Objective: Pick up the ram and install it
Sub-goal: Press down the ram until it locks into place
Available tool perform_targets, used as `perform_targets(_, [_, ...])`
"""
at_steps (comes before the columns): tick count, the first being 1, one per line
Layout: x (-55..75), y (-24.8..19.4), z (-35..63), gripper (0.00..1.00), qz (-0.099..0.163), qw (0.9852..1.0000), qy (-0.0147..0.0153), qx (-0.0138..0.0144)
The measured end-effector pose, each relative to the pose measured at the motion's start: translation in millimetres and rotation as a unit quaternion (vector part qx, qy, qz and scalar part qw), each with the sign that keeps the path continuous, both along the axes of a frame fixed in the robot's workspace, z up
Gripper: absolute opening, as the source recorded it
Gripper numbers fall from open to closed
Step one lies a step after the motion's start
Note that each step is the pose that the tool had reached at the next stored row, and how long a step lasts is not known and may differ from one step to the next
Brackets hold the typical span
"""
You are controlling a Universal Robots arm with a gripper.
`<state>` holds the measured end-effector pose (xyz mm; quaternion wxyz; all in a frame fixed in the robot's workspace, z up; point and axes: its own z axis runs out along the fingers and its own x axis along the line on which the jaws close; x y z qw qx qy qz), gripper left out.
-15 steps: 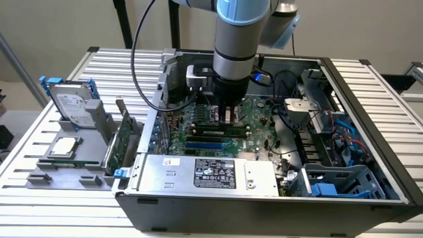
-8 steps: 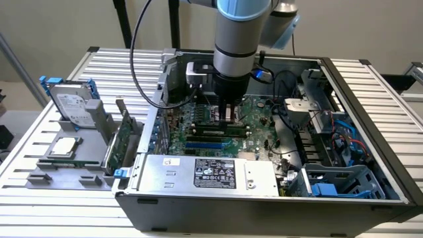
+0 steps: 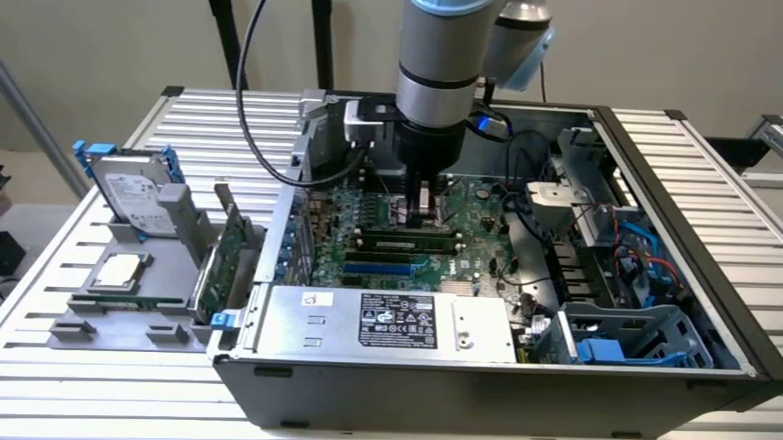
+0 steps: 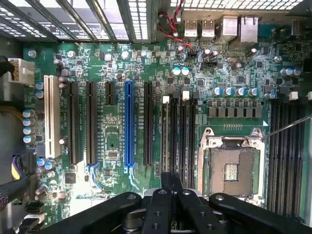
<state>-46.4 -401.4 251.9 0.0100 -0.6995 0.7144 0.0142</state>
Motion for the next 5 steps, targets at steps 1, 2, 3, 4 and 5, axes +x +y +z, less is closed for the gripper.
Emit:
perform_targets(1, [0.0, 0.0, 0.0, 0.00, 0.000, 1.0000, 0.0000, 0.0000])
perform_targets(2, [0.0, 0.0, 0.1, 0.00, 0.000, 1.0000, 0.0000, -0.0001])
perform_targets(3, [0.0, 0.0, 0.1, 0.00, 0.000, 1.0000, 0.0000, -0.0001])
perform_targets(4, [0.0, 0.0, 0.1, 0.00, 0.000, 1.0000, 0.0001, -0.0001])
perform_targets(5, [0.0, 0.0, 0.1, 0.00, 0.000, 1.0000, 0.0001, -0.0001])
